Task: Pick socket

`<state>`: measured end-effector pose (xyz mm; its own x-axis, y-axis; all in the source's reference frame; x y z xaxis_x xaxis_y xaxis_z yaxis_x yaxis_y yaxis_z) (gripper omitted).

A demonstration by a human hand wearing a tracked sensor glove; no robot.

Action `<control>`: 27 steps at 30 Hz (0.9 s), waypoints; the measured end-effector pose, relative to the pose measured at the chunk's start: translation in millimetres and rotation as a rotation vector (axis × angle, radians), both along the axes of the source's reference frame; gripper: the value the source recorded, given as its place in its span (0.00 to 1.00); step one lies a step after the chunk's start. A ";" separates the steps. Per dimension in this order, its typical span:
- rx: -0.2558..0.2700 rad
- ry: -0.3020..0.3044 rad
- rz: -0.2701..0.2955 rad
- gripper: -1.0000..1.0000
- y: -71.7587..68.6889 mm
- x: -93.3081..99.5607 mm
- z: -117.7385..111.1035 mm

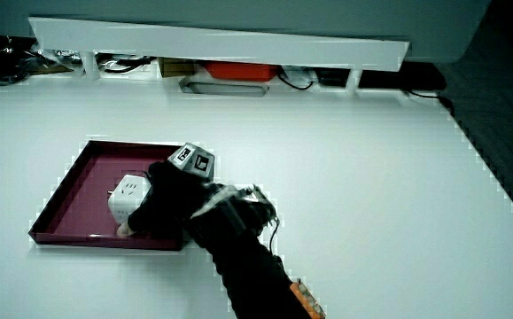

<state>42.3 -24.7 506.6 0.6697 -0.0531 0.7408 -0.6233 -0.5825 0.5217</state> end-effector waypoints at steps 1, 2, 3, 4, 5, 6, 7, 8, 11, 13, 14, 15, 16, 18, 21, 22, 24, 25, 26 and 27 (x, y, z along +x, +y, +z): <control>0.012 -0.003 0.011 0.58 0.0 0.6 -1.0; 0.024 -0.002 0.015 0.61 0.2 1.2 0.8; 0.026 -0.010 0.019 0.63 0.1 1.4 -0.3; 0.035 -0.010 0.031 0.66 0.3 2.2 -0.1; 0.050 -0.021 0.044 0.68 0.0 2.6 -3.5; 0.048 -0.028 0.055 0.71 -0.4 2.5 -4.3; 0.054 -0.035 0.059 0.74 -0.4 2.5 -4.5; 0.058 -0.026 0.062 0.76 -0.3 3.0 -2.9; 0.082 -0.035 0.070 0.84 0.5 2.8 -3.7; 0.101 -0.031 0.074 0.89 1.2 2.5 -3.8; 0.097 -0.034 0.077 0.92 1.1 2.5 -4.0; 0.098 -0.043 0.069 0.95 1.2 2.1 -6.8; 0.110 -0.042 0.068 0.97 1.7 1.6 -8.8; 0.129 -0.027 0.066 1.00 2.7 1.8 -5.7; 0.129 -0.053 0.061 1.00 2.1 2.5 -11.6; 0.125 -0.046 0.058 1.00 1.6 3.8 -10.3; 0.134 -0.083 0.056 1.00 0.7 4.9 -18.2; 0.137 -0.096 0.057 1.00 0.3 5.6 -23.5; 0.157 -0.096 0.054 1.00 -0.5 6.6 -28.3; 0.163 -0.100 0.049 1.00 -1.2 7.9 -28.5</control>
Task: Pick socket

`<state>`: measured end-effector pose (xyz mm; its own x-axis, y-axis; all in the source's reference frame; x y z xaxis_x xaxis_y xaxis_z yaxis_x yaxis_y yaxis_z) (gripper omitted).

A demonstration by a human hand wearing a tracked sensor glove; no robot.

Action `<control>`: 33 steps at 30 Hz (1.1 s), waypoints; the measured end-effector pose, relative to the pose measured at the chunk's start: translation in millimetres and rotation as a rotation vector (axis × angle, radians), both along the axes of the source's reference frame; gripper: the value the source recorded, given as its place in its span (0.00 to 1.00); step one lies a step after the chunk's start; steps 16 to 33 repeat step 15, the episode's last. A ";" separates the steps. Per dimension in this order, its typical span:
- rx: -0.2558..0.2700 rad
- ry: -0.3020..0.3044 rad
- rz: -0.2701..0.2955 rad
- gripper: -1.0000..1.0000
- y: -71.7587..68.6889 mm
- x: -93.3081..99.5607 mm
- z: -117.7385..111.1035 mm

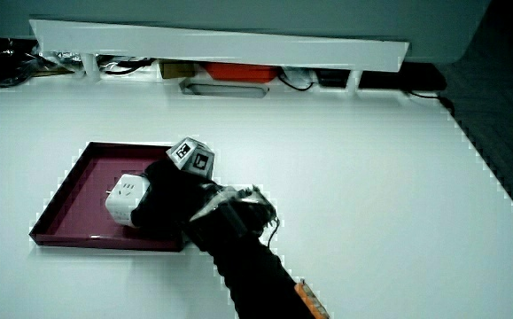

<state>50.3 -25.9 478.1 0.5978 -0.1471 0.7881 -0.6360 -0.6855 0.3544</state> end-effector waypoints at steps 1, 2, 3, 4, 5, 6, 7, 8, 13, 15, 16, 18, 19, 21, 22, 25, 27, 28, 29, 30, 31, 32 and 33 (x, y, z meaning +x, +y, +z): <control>0.003 -0.010 -0.001 1.00 -0.7 1.2 -4.4; 0.004 -0.021 -0.012 1.00 -1.5 1.7 -14.4; -0.043 -0.079 -0.048 1.00 -2.8 2.9 -12.3; -0.029 -0.092 -0.051 1.00 -3.6 4.6 -15.2; -0.029 -0.103 -0.051 1.00 -4.1 6.8 -18.8; 0.014 -0.140 -0.066 1.00 -5.6 9.3 -18.2; 0.012 -0.146 -0.065 1.00 -6.7 12.1 -21.6; 0.059 -0.149 -0.077 1.00 -8.4 14.9 -24.5; 0.203 -0.269 -0.112 1.00 -16.0 32.7 -33.3; 0.318 -0.223 -0.143 1.00 -19.1 40.2 -46.5; 0.318 -0.223 -0.143 1.00 -19.1 40.2 -46.5; 0.318 -0.223 -0.143 1.00 -19.1 40.2 -46.5; 0.318 -0.223 -0.143 1.00 -19.1 40.2 -46.5; 0.318 -0.223 -0.143 1.00 -19.1 40.2 -46.5; 0.318 -0.223 -0.143 1.00 -19.1 40.2 -46.5; 0.318 -0.223 -0.143 1.00 -19.1 40.2 -46.5; 0.318 -0.223 -0.143 1.00 -19.1 40.2 -46.5; 0.318 -0.223 -0.143 1.00 -19.1 40.2 -46.5; 0.318 -0.223 -0.143 1.00 -19.1 40.2 -46.5; 0.318 -0.223 -0.143 1.00 -19.1 40.2 -46.5; 0.318 -0.223 -0.143 1.00 -19.1 40.2 -46.5; 0.318 -0.223 -0.143 1.00 -19.1 40.2 -46.5; 0.318 -0.223 -0.143 1.00 -19.1 40.2 -46.5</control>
